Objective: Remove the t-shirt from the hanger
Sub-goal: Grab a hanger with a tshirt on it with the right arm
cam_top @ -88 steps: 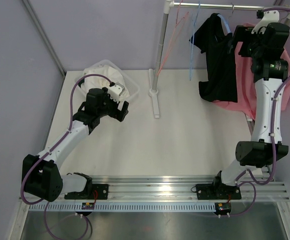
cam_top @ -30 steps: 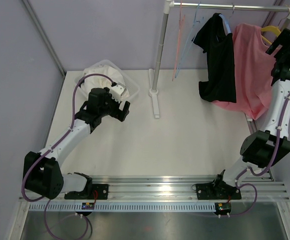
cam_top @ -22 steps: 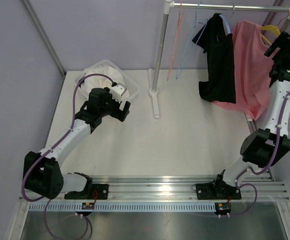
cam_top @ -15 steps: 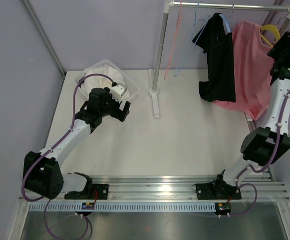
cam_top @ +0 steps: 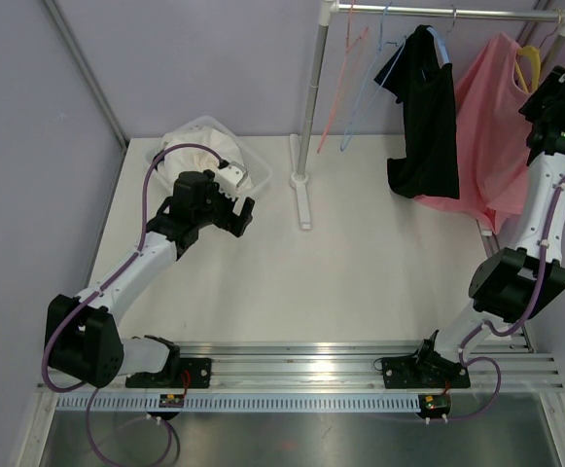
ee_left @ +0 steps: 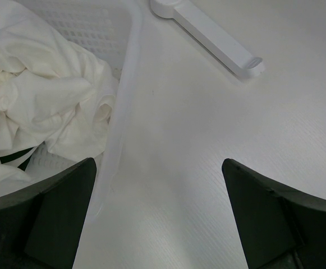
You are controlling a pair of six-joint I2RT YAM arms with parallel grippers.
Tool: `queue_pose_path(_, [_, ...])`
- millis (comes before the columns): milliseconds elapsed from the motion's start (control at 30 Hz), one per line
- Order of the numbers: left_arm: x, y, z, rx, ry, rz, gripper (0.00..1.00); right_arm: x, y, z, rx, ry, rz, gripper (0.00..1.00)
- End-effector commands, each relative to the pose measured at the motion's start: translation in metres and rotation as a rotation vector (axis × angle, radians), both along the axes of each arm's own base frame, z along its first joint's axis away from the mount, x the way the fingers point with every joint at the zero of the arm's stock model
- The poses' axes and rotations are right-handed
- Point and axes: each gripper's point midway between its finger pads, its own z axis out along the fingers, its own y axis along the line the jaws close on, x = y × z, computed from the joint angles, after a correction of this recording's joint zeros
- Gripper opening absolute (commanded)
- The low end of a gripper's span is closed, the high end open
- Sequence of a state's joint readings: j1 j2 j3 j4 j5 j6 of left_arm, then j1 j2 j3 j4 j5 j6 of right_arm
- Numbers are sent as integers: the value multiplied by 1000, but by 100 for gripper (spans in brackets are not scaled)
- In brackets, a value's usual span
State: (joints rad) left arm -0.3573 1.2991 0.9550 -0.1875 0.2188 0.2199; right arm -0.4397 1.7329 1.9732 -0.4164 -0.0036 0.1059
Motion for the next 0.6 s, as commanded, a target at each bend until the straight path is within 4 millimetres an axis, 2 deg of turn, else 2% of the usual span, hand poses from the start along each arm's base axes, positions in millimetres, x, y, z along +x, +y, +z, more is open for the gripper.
queue_pose_path(0, [12,-4,24,-6,-78,-2,99,-5,19,31,-14,-49,94,38])
queue_pose_path(133, [12,-4,23,-5,-73,-4,99,-4,21,27,-13,-25,106,45])
queue_pose_path(233, [12,-4,24,-7,-78,-4,99,-4,17,24,-8,-9,93,46])
queue_pose_path(300, [12,-4,24,-6,-76,-4,99,-2,17,21,-2,0,97,41])
queue_pose_path(333, [12,-4,25,-7,-79,-4,99,-2,17,20,-1,3,97,35])
queue_pose_path(367, [12,-4,25,-7,-79,-4,99,-1,18,17,6,13,103,21])
queue_pose_path(400, [12,-4,24,-5,-77,-4,99,0,20,20,5,9,117,17])
queue_pose_path(567, [12,-4,24,-5,-77,-3,99,0,23,20,9,8,131,15])
